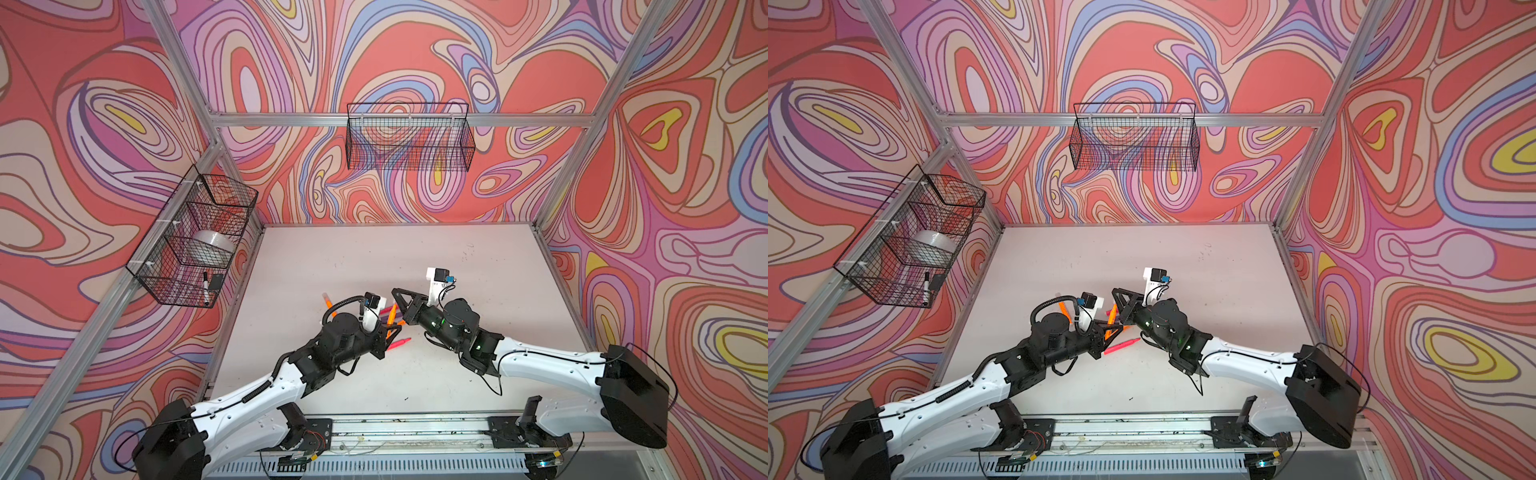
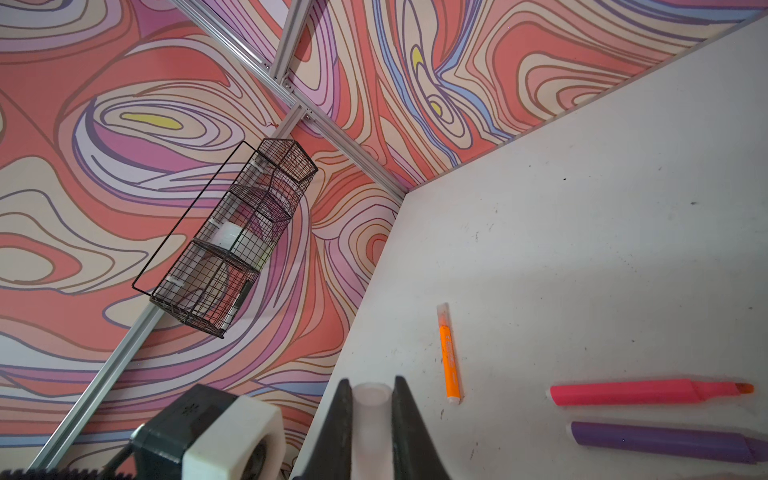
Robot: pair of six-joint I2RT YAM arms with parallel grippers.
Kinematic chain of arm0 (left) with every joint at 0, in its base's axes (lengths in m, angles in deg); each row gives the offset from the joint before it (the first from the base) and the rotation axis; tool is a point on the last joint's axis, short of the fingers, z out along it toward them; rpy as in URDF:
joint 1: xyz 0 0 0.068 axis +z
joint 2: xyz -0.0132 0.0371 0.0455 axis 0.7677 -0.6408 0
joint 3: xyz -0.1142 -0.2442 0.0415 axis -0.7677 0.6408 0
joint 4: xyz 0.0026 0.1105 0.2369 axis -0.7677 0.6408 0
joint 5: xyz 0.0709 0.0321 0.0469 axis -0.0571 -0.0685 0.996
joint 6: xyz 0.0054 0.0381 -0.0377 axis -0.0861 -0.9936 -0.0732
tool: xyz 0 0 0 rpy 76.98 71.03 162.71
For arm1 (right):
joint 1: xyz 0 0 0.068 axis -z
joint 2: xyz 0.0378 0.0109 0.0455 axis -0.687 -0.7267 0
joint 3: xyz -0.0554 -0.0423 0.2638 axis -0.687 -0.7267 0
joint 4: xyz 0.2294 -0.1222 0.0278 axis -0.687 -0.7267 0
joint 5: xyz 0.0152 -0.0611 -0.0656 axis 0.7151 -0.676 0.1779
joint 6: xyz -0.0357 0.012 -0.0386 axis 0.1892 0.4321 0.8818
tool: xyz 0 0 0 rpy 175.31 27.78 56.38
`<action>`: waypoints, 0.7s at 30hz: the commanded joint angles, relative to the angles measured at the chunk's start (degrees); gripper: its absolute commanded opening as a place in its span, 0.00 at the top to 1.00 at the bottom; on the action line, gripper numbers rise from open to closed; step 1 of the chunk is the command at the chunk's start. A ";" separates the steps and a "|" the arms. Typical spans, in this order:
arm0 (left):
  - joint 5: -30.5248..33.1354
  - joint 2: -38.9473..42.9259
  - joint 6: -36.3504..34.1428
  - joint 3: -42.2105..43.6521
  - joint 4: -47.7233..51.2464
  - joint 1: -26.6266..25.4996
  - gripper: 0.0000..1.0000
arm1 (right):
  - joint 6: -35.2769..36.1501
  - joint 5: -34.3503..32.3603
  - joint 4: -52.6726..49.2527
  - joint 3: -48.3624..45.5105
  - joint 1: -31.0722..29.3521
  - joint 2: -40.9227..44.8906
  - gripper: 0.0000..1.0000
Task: Insert the pens into the pen caps
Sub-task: 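Lower the pink cap with the right gripper onto the marker tip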
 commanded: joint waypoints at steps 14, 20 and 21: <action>-2.86 5.72 3.12 1.69 -2.31 3.61 1.00 | 1.27 1.28 5.80 0.77 -4.68 -4.43 1.00; -6.21 8.84 4.46 3.71 -4.67 6.06 1.00 | 2.87 0.70 7.20 1.12 -6.45 -5.05 1.00; -6.58 9.19 4.60 4.01 -5.21 6.03 1.00 | 2.98 0.70 7.60 0.87 -6.58 -4.91 1.00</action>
